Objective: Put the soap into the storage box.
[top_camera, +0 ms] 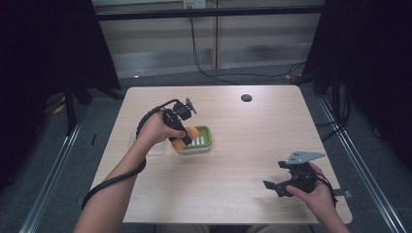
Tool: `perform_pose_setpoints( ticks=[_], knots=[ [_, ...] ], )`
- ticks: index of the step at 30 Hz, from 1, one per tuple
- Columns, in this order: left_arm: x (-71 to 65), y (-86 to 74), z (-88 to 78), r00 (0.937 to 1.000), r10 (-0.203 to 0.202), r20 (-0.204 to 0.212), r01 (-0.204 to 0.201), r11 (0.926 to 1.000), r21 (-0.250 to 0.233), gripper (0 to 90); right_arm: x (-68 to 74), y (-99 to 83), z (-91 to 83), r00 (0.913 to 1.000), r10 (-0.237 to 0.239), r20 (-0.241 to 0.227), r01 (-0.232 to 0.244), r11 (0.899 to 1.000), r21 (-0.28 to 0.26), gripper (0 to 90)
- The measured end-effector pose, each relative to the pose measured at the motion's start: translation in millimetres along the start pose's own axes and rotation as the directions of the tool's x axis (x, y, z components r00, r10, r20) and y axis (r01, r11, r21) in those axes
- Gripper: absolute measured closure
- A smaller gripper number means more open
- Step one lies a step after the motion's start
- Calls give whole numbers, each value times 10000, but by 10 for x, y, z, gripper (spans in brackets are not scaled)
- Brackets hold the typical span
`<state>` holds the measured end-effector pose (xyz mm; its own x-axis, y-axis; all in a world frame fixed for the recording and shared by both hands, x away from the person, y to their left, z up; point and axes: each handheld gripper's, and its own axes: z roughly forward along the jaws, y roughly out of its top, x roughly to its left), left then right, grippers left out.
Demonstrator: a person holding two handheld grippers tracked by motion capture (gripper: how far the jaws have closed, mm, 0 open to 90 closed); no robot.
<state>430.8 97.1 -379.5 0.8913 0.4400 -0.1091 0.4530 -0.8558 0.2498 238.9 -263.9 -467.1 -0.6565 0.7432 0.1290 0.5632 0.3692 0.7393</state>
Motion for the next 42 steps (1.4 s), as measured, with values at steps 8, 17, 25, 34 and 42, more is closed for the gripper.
perform_pose_setpoints(
  ticks=[8,17,25,34,42],
  knots=[
    [31,20,8,9999,-90,118,88,9998,159,502,1,1,2,10000,-29,26,29,10000,37,45],
    [54,57,-2,9998,-158,90,157,9998,120,502,4,3,13,10000,-44,20,44,10000,-7,45],
    [85,88,14,9999,-125,25,125,9999,-22,502,-2,4,-2,10000,-13,40,13,10000,-55,46],
    [122,133,43,9999,-132,-43,132,9999,2,502,-5,5,-5,10000,13,58,-12,10000,-80,46],
    [158,156,78,9999,-132,97,131,9999,22,502,-15,4,-16,10000,37,83,-36,9999,-124,47]
  ],
)
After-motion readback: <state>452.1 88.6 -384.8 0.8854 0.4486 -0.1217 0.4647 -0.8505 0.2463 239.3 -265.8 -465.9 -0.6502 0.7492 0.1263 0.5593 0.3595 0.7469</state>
